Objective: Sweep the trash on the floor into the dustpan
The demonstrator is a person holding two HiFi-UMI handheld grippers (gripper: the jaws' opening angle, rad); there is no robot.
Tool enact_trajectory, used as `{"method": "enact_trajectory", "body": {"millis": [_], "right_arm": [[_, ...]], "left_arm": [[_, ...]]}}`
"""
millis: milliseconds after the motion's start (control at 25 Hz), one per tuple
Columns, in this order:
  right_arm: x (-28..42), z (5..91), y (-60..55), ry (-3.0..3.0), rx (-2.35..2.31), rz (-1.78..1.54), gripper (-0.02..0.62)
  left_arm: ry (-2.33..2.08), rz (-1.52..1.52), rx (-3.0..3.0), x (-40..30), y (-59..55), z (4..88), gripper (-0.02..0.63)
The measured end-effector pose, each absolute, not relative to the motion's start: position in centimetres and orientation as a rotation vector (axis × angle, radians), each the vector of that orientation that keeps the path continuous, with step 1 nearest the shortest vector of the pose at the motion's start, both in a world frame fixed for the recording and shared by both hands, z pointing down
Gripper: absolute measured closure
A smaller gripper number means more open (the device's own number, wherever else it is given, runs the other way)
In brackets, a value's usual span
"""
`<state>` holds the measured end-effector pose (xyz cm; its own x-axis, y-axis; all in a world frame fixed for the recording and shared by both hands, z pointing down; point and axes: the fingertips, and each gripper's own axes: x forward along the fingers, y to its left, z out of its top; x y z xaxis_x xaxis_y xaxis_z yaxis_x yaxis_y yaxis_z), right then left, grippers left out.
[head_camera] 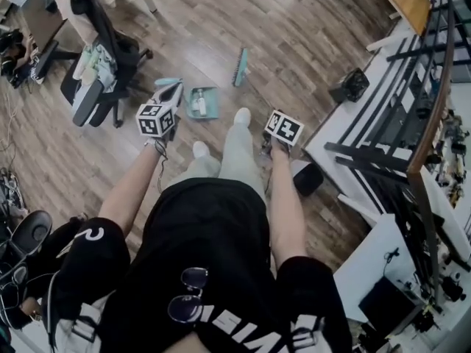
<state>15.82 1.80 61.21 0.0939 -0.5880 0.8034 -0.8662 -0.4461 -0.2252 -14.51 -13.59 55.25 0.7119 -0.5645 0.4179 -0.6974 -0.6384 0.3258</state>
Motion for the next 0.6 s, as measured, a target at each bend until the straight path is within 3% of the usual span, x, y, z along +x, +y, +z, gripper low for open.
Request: {"method": "enact_trajectory", "body": {"millis": [600], "right_arm": [[29.4,66.1,-5.9,-1.331,1.97,1.347,0.511]], "left_arm": [[-0.998,0.471,2.391,-3.0,-22.2,57.2,0.607]]}}
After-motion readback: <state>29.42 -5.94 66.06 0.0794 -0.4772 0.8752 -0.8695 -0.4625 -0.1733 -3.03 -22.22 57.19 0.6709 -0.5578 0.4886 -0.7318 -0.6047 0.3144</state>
